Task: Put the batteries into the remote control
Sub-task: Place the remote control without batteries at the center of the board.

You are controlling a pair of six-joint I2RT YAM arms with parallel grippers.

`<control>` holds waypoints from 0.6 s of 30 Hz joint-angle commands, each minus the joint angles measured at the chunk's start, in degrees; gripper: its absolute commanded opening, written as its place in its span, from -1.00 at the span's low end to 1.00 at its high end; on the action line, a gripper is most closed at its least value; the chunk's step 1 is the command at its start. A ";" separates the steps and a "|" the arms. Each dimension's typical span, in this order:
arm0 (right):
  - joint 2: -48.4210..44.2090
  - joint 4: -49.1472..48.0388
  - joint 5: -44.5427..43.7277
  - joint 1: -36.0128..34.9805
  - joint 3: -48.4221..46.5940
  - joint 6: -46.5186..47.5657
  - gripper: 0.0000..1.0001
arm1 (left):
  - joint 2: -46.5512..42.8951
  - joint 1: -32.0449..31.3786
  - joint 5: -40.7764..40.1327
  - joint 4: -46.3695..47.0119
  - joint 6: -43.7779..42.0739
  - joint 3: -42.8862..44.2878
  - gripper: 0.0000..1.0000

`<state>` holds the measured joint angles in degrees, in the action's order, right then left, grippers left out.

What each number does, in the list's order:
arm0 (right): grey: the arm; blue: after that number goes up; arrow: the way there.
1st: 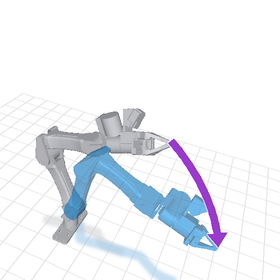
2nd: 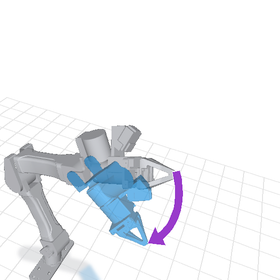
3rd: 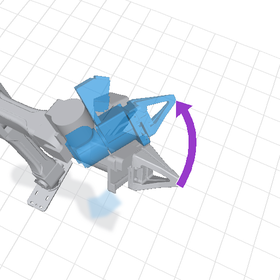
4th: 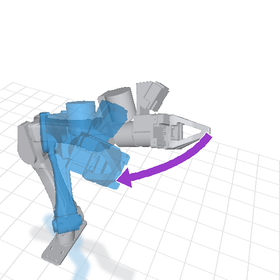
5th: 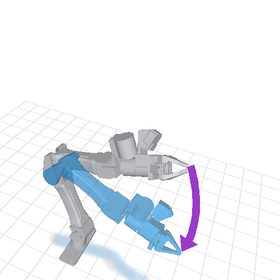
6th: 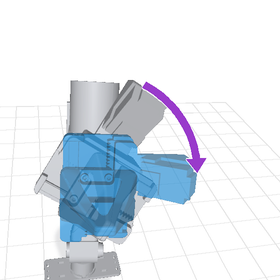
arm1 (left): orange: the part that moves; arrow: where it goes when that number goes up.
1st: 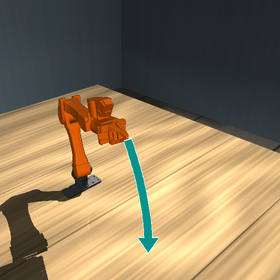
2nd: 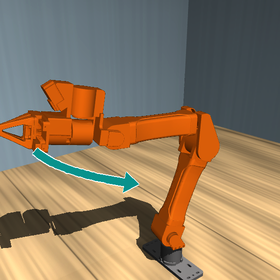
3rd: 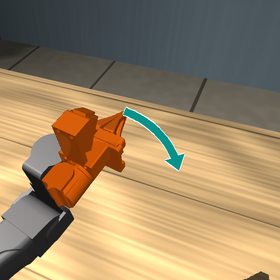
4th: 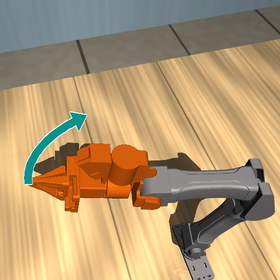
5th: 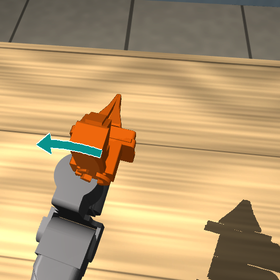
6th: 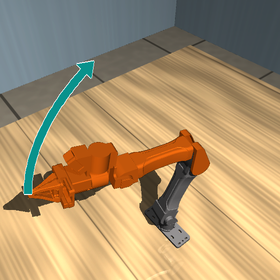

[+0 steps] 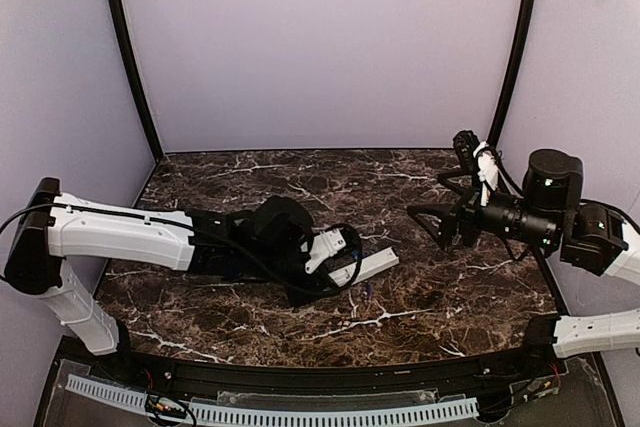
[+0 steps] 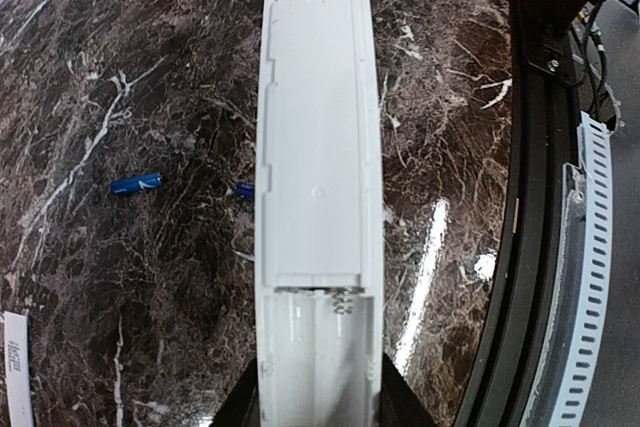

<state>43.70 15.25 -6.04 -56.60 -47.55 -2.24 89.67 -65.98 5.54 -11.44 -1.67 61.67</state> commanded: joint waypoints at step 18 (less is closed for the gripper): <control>5.24 7.49 1.45 22.40 7.24 -18.83 0.47 | 24.77 -6.18 -17.97 1.08 26.28 20.46 -0.91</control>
<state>47.68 22.28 -10.37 -38.15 -41.93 -18.83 112.03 -71.90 -11.20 -9.96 21.28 78.43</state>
